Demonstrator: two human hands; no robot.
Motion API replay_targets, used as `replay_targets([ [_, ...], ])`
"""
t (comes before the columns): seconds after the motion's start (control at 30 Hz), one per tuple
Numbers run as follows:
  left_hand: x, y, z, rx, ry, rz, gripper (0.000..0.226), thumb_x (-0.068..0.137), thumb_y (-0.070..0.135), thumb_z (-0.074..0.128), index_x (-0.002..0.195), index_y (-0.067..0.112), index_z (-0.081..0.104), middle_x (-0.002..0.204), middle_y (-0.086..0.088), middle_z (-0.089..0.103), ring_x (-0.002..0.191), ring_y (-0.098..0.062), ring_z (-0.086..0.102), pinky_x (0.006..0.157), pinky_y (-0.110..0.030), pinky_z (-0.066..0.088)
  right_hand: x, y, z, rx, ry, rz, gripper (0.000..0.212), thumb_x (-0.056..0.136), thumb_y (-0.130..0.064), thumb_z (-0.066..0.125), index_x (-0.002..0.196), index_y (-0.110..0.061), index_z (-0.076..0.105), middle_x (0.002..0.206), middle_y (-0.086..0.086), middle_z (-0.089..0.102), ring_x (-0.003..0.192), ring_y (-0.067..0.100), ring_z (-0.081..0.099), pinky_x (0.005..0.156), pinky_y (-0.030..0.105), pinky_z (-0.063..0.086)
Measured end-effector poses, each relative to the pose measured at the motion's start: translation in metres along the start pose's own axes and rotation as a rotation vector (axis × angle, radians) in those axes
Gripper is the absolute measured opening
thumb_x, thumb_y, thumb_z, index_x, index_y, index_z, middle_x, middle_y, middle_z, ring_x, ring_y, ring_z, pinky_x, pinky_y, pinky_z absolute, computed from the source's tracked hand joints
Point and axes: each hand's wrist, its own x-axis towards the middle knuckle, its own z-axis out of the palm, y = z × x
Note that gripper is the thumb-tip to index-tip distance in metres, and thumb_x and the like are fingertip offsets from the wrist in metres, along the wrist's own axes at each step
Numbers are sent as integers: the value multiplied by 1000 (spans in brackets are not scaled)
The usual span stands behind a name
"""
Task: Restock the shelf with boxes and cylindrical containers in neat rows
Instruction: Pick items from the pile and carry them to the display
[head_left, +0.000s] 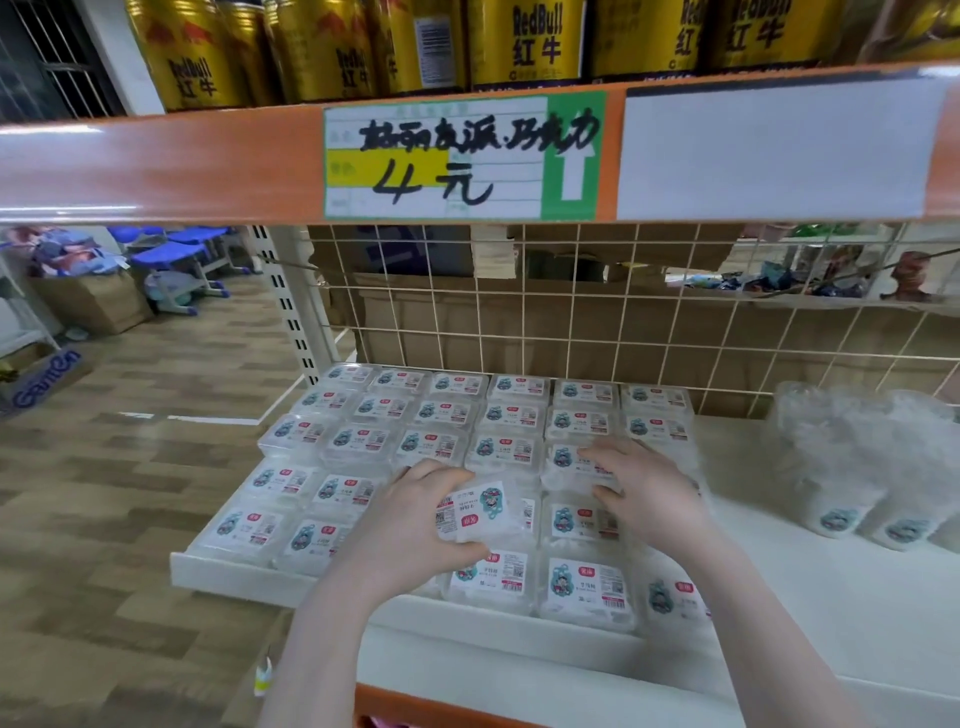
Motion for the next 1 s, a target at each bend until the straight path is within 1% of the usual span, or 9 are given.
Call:
replay_targets([
  [0.1,-1,-1,-1,10,0,13,73,73,49,72,138,33,42,127,17,41,121,-5,37,96,-19,30,-1,-2,4,-16,36,8,43,92,-17,53,135,-24,48,143,-5,41,128,14,40,99,23,34],
  [0.23,-3,-5,-3,-10,-6,14,74,73,50,72,138,32,41,128,16,42,121,-6,37,98,-23,32,-6,-7,7,-46,76,21,43,90,-19,57,133,-23,51,141,-2,45,126,18,43,98,28,39],
  [0.4,-5,-10,-5,-9,5,20,73,72,51,72,136,31,43,117,17,41,116,-7,39,94,-23,35,-20,-9,8,8,223,64,37,80,-8,68,116,-14,65,117,6,63,105,28,58,80,39,50],
  [0.47,-5,-12,-4,14,-2,27,72,73,53,70,136,31,44,117,16,42,116,-7,39,94,-23,34,-30,-5,5,6,244,99,37,76,-6,71,112,-13,67,112,6,65,101,29,60,78,39,51],
  [0.57,-5,-12,0,51,-28,19,73,74,56,67,137,30,41,126,13,44,119,-9,37,96,-25,32,-47,1,2,-38,276,147,36,72,-6,76,107,-11,70,106,7,68,89,31,65,69,38,53],
  [0.7,-6,-1,8,94,-42,-41,70,75,61,63,135,29,42,129,10,45,119,-11,40,96,-28,38,-67,11,-6,-86,295,193,36,73,-9,76,109,-11,69,102,8,68,86,32,64,64,37,52],
  [0.83,-7,24,21,109,-54,-85,58,74,58,64,122,28,50,110,8,47,111,-14,46,82,-27,37,-79,28,-19,-73,324,221,32,79,-14,72,111,-15,68,103,4,67,91,28,62,65,29,44],
  [0.93,-2,53,39,121,-21,-152,63,74,58,63,126,27,49,121,6,49,114,-16,45,89,-28,39,-84,51,-33,-56,370,209,26,77,-11,73,102,-15,72,95,6,69,81,32,63,61,32,47],
  [1.0,1,75,50,130,22,-214,62,74,59,63,125,27,49,124,5,50,115,-16,45,87,-29,40,-86,69,-42,-58,378,186,18,75,-9,73,91,-16,73,83,7,67,75,34,62,55,37,51],
])
